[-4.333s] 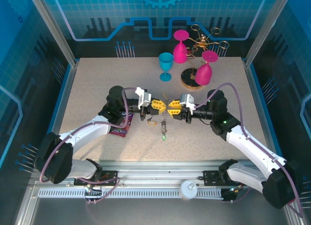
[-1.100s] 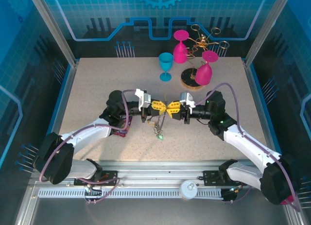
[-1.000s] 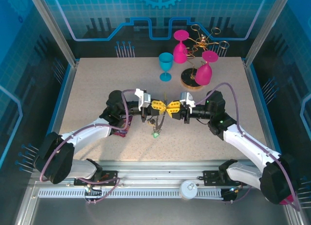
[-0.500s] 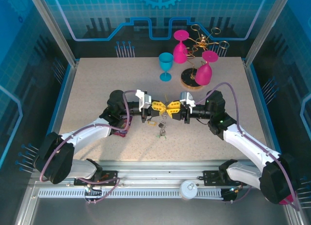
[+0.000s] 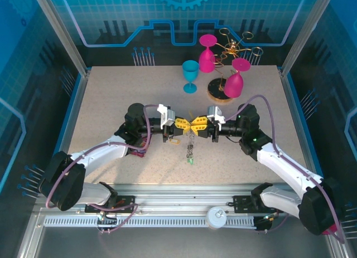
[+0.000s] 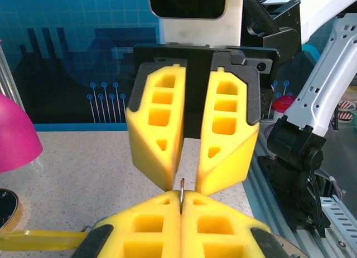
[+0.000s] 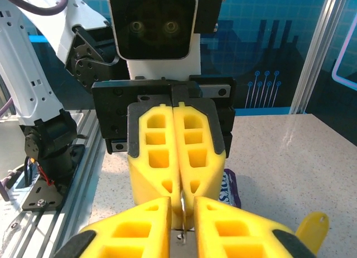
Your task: Put the keys on the keyring
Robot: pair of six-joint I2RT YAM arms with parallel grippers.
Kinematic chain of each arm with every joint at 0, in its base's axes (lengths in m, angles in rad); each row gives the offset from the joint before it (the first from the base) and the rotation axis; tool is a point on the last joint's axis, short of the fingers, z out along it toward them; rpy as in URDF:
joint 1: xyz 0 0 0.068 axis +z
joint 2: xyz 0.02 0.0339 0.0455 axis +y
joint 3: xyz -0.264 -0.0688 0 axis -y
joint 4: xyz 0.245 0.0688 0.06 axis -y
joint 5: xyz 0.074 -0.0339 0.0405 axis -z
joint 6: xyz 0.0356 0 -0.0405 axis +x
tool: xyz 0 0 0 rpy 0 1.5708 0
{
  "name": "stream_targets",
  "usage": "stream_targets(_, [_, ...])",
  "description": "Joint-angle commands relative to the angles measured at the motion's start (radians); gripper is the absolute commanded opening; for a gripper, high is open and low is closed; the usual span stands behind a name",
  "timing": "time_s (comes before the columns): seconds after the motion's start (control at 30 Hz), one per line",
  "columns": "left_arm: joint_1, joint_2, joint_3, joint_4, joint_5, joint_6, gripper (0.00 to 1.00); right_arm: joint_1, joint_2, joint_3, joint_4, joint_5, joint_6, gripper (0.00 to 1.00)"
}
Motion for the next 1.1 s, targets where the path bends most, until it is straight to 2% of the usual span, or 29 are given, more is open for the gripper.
stream_targets(0.0, [-0.008, -0.006, 0.017, 0.026, 0.027, 0.01, 0.0, -0.02, -0.012, 0.003, -0.003, 0.03, -0.025, 0.24])
stream_targets(0.13, [-0.008, -0.006, 0.018, 0.023, 0.032, 0.012, 0.0, -0.026, -0.035, 0.0, -0.061, 0.035, -0.057, 0.26])
stream_targets(0.63, [-0.008, 0.013, 0.025, 0.054, 0.041, -0.006, 0.0, -0.008, 0.018, 0.037, -0.084, -0.021, -0.046, 0.19])
stream_targets(0.73, [-0.008, 0.019, 0.03, 0.056, 0.047, -0.009, 0.0, -0.005, 0.035, 0.053, -0.05, -0.038, -0.034, 0.15])
stream_targets(0.83, [-0.008, 0.024, 0.033, 0.064, 0.048, -0.015, 0.0, -0.002, 0.054, 0.069, -0.046, -0.05, -0.031, 0.02])
stream_targets(0.9, [-0.008, 0.023, 0.035, 0.058, 0.044, -0.012, 0.0, -0.002, 0.055, 0.079, -0.052, -0.046, -0.039, 0.0])
stream_targets(0.97, [-0.008, 0.016, 0.04, 0.016, 0.032, 0.013, 0.0, -0.001, 0.049, 0.098, -0.117, -0.033, -0.075, 0.0])
stream_targets(1.07, [-0.008, -0.002, 0.064, -0.134, 0.009, 0.094, 0.08, 0.006, 0.044, 0.166, -0.326, 0.003, -0.194, 0.0])
